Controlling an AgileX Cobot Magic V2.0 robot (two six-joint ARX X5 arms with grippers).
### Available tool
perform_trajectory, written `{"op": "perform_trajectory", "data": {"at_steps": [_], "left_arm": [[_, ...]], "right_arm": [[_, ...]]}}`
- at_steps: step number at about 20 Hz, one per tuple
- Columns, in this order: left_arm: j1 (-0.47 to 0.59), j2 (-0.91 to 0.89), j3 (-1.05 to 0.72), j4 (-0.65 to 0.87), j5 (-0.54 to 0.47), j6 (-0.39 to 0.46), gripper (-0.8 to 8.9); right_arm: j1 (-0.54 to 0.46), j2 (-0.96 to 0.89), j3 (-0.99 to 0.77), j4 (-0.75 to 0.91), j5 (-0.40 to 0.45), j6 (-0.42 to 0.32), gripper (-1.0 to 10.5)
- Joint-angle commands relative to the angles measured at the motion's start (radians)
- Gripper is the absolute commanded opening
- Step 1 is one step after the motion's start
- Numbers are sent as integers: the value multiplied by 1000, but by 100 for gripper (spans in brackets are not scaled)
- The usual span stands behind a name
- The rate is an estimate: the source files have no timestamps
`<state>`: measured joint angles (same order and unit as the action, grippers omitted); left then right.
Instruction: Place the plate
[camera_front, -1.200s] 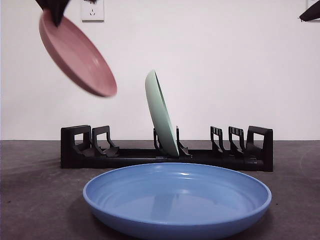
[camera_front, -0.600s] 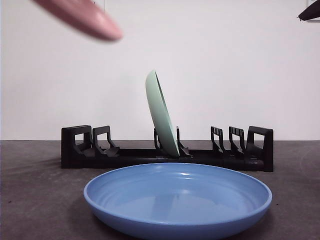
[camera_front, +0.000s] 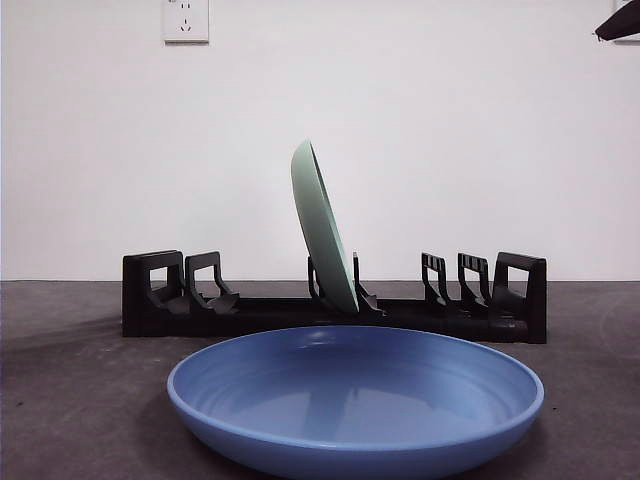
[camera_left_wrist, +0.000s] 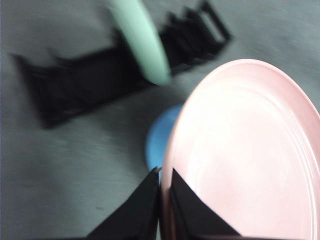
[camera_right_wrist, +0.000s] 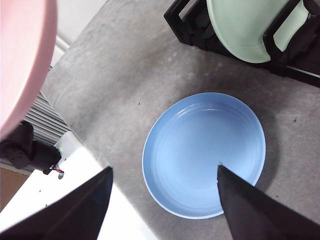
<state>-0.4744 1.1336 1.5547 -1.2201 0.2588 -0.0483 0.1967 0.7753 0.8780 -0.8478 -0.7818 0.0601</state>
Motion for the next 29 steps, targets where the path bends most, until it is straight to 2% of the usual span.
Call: {"op": "perform_trajectory", "data": {"at_steps": [1, 7, 16, 20, 29], "left_arm": [[-5, -28, -100, 50, 33, -27, 8], [-5, -81, -370, 229, 48, -123, 9], [-5, -56, -705, 620, 82, -304, 9], [-5, -15, -774, 743, 76, -339, 9], [-39, 145, -782, 921, 67, -392, 8]], "right_arm": [[5, 8, 6, 10, 0, 7, 329], [5, 8, 6, 11, 0, 7, 329], [5, 8, 6, 18, 0, 7, 329], [5, 8, 6, 18, 0, 7, 329], [5, 8, 6, 32, 0, 11, 329]]}}
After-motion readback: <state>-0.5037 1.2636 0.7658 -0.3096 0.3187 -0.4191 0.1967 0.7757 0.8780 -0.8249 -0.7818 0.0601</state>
